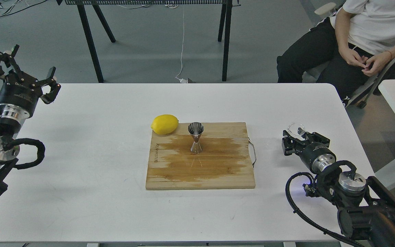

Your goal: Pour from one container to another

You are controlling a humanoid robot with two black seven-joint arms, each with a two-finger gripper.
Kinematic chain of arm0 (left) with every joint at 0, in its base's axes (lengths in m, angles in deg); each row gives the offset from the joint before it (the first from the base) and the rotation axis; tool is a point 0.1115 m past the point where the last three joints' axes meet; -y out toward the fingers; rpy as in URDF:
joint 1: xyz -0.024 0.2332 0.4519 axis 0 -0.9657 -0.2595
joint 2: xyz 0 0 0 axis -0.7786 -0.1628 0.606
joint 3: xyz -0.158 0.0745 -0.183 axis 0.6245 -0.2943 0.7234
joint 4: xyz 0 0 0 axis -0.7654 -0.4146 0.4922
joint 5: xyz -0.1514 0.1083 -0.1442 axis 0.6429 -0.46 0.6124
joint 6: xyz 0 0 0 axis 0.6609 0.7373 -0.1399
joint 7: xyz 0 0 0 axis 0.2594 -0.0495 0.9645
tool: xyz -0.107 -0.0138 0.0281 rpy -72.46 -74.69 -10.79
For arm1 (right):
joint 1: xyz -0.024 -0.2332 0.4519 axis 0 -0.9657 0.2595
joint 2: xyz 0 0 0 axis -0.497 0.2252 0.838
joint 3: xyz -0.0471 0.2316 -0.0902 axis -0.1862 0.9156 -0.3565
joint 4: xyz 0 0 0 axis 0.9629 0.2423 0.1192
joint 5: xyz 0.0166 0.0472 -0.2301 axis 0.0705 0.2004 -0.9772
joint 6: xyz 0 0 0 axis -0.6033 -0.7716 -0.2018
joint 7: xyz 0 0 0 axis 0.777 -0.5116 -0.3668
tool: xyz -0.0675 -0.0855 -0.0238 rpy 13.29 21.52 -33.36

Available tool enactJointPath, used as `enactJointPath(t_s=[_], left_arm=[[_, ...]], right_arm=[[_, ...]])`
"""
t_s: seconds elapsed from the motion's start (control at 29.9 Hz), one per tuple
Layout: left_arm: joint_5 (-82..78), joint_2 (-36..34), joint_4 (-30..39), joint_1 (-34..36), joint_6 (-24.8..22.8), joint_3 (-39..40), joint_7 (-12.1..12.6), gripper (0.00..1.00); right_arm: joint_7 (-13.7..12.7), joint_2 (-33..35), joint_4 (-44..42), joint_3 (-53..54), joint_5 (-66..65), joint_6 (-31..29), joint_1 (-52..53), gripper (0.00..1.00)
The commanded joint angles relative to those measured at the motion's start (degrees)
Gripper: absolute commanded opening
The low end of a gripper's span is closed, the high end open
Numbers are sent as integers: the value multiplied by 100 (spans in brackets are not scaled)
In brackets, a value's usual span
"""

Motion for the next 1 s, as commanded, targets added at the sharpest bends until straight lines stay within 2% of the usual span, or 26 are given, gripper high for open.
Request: enactJointPath(t_s=[0.0, 0.23, 0.67, 0.84, 0.87, 0.94, 0.97], left_arm=[[0, -17, 0, 10, -1, -1, 8, 100], [0, -26, 0, 19, -1, -1, -1, 100], [0, -35, -8, 54, -9, -1, 8, 100], [0, -26, 0, 54, -9, -1, 8, 100], [0, -26, -8, 54, -9, -1, 8, 100], [0, -35, -8, 54, -1, -1, 8, 100], [0, -35, -9, 54, -9, -9, 8, 100]], right_arm=[[3, -11, 4, -25, -1, -6, -75, 33], [12, -2, -5, -43, -18, 11, -269, 36], [56, 130, 4, -43, -36, -33, -453, 55], [56, 147, 13, -34, -36, -33, -453, 55], [65, 147, 22, -34, -36, -33, -453, 51], [73, 147, 13, -25, -36, -33, -436, 37], [73, 156, 13, -25, -44, -33, -436, 34]])
